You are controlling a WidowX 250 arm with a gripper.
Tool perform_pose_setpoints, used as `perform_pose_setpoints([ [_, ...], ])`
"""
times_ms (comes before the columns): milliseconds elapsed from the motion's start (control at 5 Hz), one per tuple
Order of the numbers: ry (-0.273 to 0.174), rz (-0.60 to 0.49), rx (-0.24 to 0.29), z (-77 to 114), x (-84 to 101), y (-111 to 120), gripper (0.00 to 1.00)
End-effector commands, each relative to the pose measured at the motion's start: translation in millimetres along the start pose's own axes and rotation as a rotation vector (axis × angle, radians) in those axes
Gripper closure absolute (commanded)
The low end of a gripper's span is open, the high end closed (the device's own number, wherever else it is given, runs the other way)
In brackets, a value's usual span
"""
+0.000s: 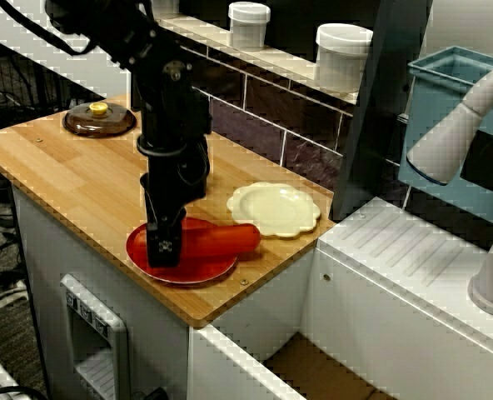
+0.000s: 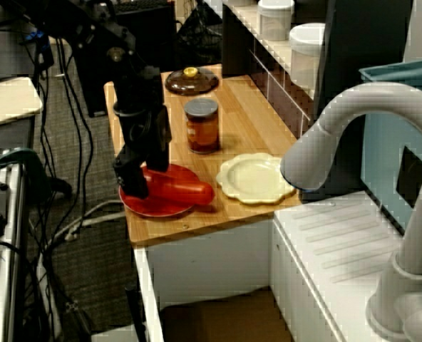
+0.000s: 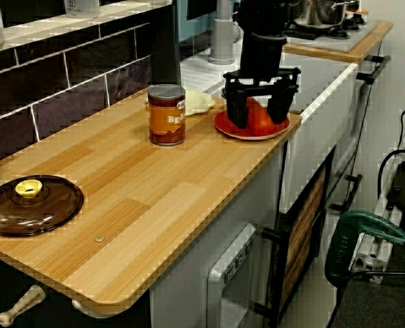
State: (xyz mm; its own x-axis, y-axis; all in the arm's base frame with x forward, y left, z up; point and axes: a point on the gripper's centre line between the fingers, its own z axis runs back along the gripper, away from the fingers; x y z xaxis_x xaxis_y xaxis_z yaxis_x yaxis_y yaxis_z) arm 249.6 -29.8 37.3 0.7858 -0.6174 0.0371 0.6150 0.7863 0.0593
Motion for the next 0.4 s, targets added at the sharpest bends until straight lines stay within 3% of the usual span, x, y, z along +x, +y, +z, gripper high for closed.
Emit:
perform_pose_setpoints([
  [0,-0.089,0.003,0.000,44.3,-5.8,19,0.00],
  [200,-0.105,0.015,-0.017,58.5,-9.1,26,0.00],
])
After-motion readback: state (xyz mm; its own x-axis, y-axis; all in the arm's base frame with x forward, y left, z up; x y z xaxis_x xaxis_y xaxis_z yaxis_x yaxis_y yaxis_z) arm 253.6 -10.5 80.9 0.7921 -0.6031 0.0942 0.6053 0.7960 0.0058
